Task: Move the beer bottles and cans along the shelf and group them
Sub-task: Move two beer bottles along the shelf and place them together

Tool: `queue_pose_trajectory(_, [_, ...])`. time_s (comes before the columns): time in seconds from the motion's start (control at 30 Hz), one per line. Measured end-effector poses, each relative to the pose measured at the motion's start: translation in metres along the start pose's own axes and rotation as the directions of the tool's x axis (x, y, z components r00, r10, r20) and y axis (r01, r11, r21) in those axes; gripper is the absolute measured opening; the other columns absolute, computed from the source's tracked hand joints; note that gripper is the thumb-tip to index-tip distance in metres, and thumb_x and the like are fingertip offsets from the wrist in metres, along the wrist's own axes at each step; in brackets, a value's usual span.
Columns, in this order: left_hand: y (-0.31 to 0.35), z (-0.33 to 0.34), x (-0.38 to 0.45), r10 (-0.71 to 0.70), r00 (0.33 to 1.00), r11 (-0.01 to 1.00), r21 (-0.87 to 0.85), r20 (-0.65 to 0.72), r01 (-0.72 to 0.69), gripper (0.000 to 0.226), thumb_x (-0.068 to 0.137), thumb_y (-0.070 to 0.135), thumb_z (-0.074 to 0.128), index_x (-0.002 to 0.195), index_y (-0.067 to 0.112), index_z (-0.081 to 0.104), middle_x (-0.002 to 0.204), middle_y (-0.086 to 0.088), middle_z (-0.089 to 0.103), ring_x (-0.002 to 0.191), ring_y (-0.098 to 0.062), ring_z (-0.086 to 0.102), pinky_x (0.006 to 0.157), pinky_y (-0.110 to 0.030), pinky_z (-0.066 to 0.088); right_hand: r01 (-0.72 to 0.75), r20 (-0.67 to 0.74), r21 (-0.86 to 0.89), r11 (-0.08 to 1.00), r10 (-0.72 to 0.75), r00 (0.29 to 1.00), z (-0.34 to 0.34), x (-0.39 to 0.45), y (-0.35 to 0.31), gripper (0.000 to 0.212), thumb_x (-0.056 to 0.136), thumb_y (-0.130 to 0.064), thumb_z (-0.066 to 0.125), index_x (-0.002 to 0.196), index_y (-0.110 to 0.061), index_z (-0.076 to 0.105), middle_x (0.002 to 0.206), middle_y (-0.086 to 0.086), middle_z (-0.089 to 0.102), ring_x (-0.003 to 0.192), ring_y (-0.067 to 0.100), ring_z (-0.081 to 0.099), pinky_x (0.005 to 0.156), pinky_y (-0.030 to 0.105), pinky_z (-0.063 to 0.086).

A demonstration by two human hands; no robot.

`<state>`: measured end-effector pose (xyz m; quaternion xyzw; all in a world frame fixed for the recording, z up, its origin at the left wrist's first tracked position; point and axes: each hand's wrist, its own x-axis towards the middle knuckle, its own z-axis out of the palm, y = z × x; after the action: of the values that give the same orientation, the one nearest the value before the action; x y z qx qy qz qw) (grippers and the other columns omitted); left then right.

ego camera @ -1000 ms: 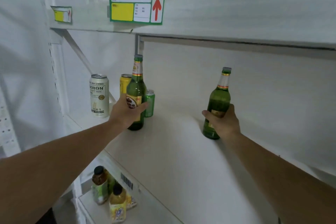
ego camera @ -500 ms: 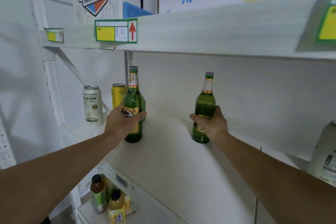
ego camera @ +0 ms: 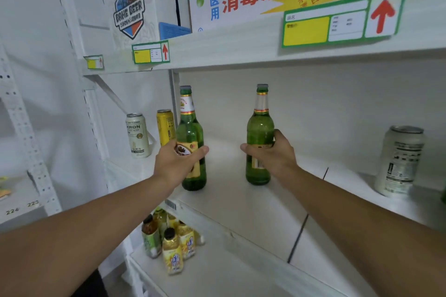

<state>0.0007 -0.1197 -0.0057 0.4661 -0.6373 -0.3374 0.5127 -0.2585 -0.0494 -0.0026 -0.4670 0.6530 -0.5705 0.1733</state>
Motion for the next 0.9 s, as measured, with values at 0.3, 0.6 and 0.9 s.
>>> queue_pose_trajectory(0.3, [0.015,-0.015,-0.058,0.03,0.997,0.998,-0.066,0.073,-0.025,0.049,0.076,0.053,0.096,0.111,0.027,0.075,0.103,0.004,0.082,0.097,-0.016,0.078,0.079,-0.034,0.066,-0.003,-0.076,-0.034,0.999,0.001,0.997,-0.046,-0.079,-0.023,0.069,0.058,-0.064,0.095,0.113,-0.036,0.064,0.107,-0.01,0.074,0.1,0.015,0.071,0.097,0.047,0.061])
queue_pose_trajectory(0.6, [0.037,-0.026,-0.121,0.073,0.974,0.99,-0.138,0.215,-0.044,0.044,0.077,0.048,0.097,0.108,0.024,0.076,0.103,0.004,0.081,0.099,-0.017,0.077,0.079,-0.035,0.061,-0.054,-0.215,-0.037,0.998,0.045,0.976,-0.079,-0.188,-0.046,0.069,0.054,-0.065,0.096,0.11,-0.038,0.064,0.107,-0.012,0.076,0.103,0.017,0.073,0.098,0.051,0.061])
queue_pose_trajectory(0.9, [0.07,0.009,-0.208,0.092,0.936,0.971,-0.241,0.34,-0.008,0.045,0.073,0.051,0.098,0.104,0.023,0.078,0.101,0.004,0.082,0.1,-0.021,0.078,0.092,-0.045,0.062,-0.085,-0.33,-0.126,0.988,0.039,0.943,-0.155,-0.297,-0.052,0.066,0.065,-0.056,0.098,0.119,-0.036,0.065,0.107,-0.014,0.077,0.102,0.008,0.073,0.097,0.044,0.062])
